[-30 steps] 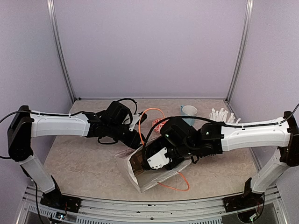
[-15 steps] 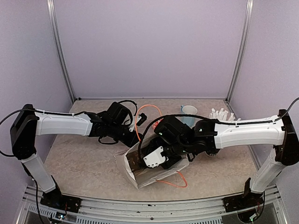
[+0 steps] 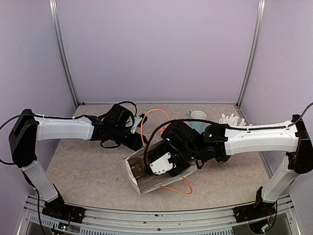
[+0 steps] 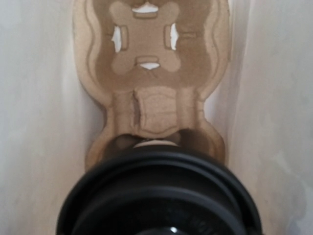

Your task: Pack the takeout coffee

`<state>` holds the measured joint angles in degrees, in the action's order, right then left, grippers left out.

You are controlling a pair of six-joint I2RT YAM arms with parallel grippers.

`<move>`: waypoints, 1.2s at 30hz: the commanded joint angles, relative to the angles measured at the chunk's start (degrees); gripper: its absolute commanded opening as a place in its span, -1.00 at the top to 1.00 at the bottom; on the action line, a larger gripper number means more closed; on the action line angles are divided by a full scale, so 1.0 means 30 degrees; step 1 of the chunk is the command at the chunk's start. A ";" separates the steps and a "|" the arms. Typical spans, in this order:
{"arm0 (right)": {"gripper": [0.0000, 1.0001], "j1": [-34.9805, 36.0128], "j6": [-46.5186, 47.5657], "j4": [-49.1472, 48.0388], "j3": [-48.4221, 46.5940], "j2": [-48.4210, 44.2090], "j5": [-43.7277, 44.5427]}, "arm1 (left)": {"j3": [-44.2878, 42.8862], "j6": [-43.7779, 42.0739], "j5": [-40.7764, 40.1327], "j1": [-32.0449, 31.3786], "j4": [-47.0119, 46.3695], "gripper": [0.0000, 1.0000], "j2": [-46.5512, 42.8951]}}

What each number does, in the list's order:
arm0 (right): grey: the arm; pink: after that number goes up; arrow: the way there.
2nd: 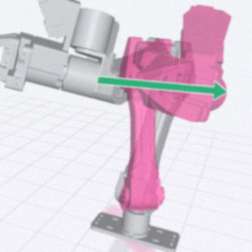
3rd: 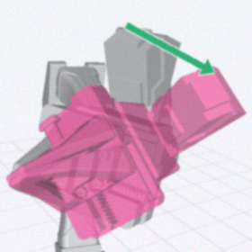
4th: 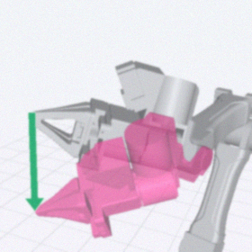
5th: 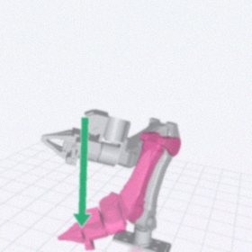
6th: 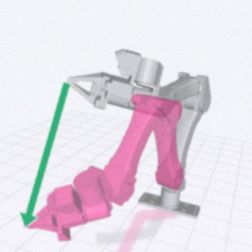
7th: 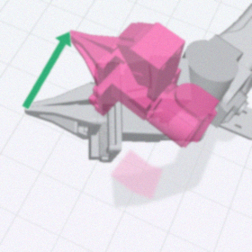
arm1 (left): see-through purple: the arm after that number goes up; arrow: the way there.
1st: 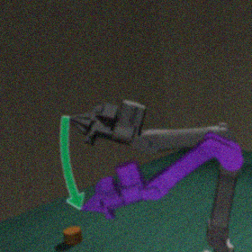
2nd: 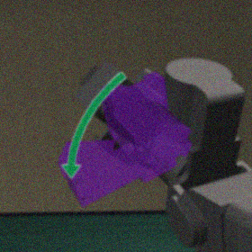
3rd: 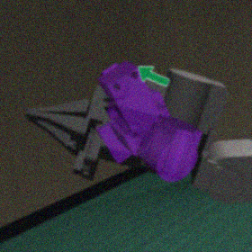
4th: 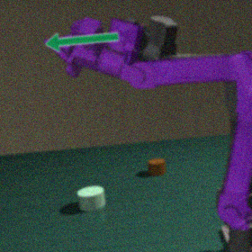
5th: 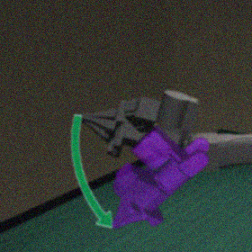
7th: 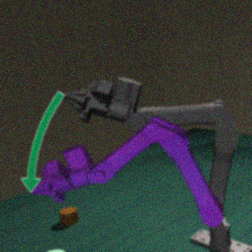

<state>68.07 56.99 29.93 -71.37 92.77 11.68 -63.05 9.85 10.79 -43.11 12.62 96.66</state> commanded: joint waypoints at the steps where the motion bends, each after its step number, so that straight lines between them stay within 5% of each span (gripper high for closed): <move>1: 0.28 0.0098 0.0016 -0.0785 0.0780 -0.0777 0.0459 | -0.0211 0.0080 -0.1716 0.0455 0.1146 -0.21 0.0367; 20: 0.31 0.0215 0.0247 -0.1913 0.1542 -0.0680 0.0473 | -0.0820 -0.1016 0.1604 0.0171 -0.0156 -0.10 0.3283; 36: 0.29 0.0190 -0.2315 0.6637 -0.4098 0.1141 -0.4114 | -0.0737 -0.2234 0.6127 -0.1990 0.0803 -0.06 0.2551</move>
<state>68.42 52.05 44.56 -79.31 94.37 4.80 -65.08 5.10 22.15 -45.28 13.06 105.30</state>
